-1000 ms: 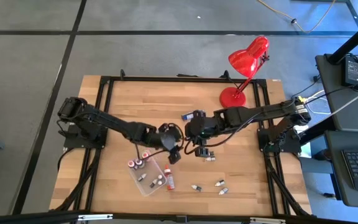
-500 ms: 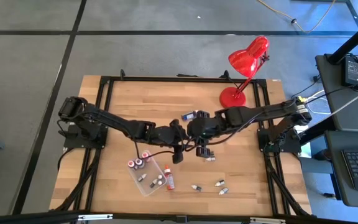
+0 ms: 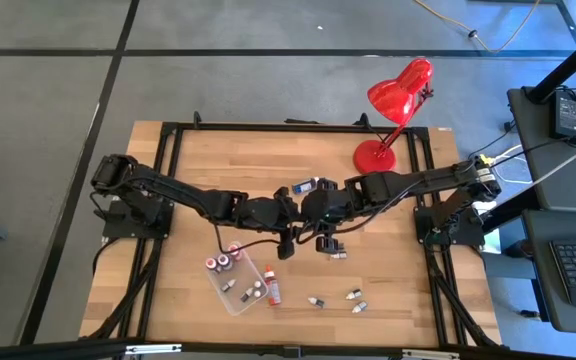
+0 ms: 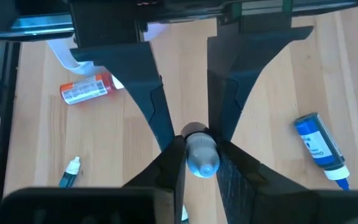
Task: Pick & Place food coloring
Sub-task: Put the pink food coloring bottle into the transparent bin
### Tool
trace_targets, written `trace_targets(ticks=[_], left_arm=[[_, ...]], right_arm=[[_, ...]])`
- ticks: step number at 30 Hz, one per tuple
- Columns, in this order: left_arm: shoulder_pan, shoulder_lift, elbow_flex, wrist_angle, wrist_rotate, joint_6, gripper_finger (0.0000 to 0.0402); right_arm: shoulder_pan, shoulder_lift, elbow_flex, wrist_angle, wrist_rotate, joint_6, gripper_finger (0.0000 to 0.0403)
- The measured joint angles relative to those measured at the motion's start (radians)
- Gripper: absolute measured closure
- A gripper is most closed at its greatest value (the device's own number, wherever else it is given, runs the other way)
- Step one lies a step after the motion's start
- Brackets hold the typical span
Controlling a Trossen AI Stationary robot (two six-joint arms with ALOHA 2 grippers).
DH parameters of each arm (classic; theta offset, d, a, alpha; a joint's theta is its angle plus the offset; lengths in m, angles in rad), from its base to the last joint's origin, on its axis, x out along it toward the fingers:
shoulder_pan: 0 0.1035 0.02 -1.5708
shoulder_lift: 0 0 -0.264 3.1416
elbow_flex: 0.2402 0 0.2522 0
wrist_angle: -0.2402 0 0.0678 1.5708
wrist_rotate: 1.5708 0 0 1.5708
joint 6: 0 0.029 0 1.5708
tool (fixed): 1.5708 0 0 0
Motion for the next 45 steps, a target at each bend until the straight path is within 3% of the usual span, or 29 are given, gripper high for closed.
trace_targets(ticks=[18,27,31,38,45], left_arm=[[0.0,0.0,0.0,-0.001,-0.001,-0.004,0.0318],[-0.001,-0.002,0.003,-0.017,0.002,-0.004,0.0318],[0.0,-0.006,0.0,-0.058,-0.002,-0.003,0.0319],[0.0,-0.004,0.0,-0.121,0.0,-0.03,0.0319],[-0.039,-0.048,0.005,-0.362,0.104,-0.176,0.0319]], right_arm=[[0.0,0.0,0.0,-0.003,-0.006,-0.005,0.0275],[-0.004,-0.015,0.002,-0.038,0.003,-0.019,0.0162],[-0.002,-0.028,-0.003,-0.122,-0.018,0.0,0.013],[0.006,-0.052,0.0,-0.13,-0.011,0.019,0.0119],[0.042,-0.05,-0.088,-0.202,-0.01,-0.052,0.0119]])
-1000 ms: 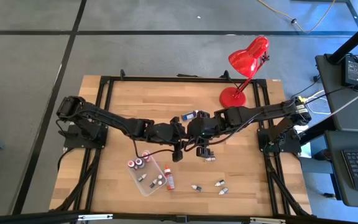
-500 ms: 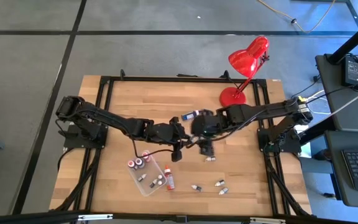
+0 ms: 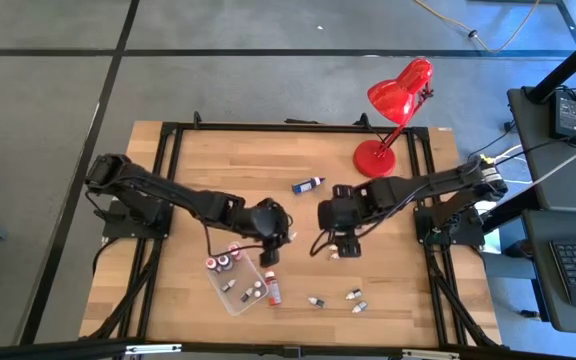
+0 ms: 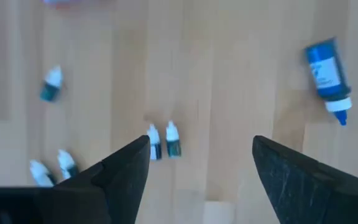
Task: Pick & Place food coloring
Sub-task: Put the pink food coloring bottle into the transparent bin
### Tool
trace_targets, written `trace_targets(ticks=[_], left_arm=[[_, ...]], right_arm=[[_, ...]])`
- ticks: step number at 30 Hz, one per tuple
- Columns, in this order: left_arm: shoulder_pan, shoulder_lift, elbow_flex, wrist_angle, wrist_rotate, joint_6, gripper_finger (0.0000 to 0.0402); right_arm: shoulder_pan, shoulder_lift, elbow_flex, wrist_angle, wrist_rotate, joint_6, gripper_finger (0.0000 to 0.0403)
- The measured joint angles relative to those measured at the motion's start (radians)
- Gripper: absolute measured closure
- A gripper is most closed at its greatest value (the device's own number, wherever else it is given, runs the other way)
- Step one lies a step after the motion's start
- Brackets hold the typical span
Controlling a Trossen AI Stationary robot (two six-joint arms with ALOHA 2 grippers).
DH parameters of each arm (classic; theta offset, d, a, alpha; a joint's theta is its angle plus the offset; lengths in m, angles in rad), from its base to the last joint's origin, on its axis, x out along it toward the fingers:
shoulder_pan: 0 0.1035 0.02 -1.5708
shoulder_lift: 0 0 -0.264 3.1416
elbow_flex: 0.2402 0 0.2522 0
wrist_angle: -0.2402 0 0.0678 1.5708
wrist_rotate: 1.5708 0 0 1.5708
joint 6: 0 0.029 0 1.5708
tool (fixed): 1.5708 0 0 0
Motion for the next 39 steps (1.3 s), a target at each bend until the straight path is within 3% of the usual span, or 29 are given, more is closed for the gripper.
trace_targets(ticks=[9,14,22,32,39], left_arm=[[-0.18,0.026,0.157,-0.384,0.033,-0.243,0.0326],[-0.272,0.038,0.164,-0.402,0.033,-0.435,0.0327],[-0.376,0.122,0.163,-0.419,0.028,-0.612,0.0326],[-0.397,0.223,0.163,-0.465,0.049,-0.805,0.0325],[-0.394,0.262,0.163,-0.477,0.076,-0.858,0.0325]], right_arm=[[0.003,0.0,-0.23,0.111,0.058,0.021,0.0119],[0.003,0.001,-0.317,0.23,0.056,0.022,0.0119],[0.003,0.001,-0.406,0.321,0.054,0.003,0.0123],[0.003,0.002,-0.527,0.427,-0.015,-0.061,0.0167],[0.003,0.002,-0.577,0.498,-0.035,-0.062,0.018]])
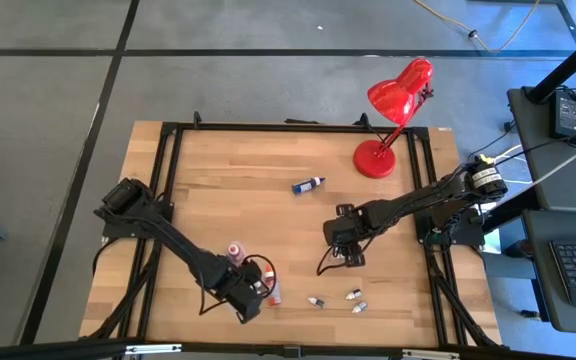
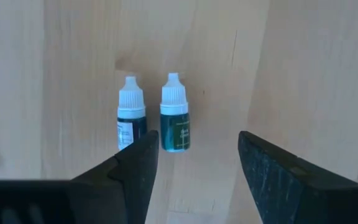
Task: Pick & Place food coloring
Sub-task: Put the pink food coloring bottle into the transparent bin, then put the green food coloring bottle into the transparent bin
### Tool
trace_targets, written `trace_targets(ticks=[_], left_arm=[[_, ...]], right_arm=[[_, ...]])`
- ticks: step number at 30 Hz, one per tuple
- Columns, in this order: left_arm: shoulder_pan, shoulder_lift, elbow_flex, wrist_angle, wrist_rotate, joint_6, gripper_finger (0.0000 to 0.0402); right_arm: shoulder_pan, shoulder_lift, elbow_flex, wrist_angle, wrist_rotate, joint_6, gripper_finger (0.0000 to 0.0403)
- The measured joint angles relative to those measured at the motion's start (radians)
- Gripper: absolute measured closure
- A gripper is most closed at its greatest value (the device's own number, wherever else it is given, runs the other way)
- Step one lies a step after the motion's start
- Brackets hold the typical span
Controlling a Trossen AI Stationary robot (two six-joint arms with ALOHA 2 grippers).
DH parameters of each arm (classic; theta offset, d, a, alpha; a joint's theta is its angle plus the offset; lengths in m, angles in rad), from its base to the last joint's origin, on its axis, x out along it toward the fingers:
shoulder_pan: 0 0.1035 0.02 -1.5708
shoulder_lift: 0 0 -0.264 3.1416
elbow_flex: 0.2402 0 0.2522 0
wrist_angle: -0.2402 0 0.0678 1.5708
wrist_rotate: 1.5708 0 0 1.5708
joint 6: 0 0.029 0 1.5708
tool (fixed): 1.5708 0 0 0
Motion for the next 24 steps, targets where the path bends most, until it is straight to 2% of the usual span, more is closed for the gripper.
trace_targets(ticks=[16,24], left_arm=[[0.0,0.012,0.0,0.006,0.012,-0.041,0.0287],[0.0,0.006,0.0,0.007,0.012,-0.041,0.026]], right_arm=[[0.0,0.0,-0.004,0.027,-0.011,-0.05,0.0179],[0.0,0.0,-0.004,0.042,-0.021,-0.05,0.0206]])
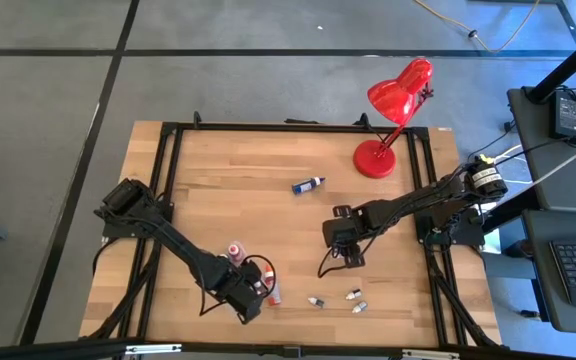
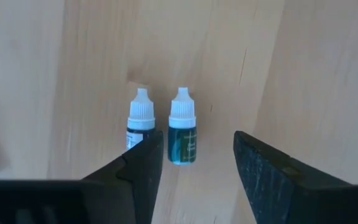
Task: Pick & Place food coloring
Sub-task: Put the green food coloring bottle into the transparent bin
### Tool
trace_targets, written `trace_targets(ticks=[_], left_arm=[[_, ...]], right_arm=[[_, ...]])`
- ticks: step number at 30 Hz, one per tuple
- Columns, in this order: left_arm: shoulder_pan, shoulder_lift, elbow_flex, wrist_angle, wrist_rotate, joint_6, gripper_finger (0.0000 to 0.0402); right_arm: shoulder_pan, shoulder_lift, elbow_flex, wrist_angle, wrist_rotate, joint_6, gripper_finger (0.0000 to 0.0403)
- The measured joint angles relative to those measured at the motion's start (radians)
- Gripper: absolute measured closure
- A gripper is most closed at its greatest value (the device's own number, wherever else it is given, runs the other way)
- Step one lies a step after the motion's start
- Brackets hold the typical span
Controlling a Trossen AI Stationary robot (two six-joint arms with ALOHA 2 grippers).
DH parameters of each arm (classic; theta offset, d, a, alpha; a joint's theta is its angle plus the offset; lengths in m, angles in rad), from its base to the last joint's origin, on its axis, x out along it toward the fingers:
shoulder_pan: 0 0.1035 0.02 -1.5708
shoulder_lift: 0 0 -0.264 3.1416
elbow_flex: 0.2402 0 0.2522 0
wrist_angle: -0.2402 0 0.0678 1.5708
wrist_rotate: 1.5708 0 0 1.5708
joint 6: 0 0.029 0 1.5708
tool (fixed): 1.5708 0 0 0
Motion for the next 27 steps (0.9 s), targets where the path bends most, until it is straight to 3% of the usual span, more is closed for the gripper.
trace_targets(ticks=[27], left_arm=[[0.002,0.0,0.0,0.003,-0.001,0.043,0.0256]], right_arm=[[0.01,0.0,-0.12,0.162,-0.031,0.017,0.0246]])
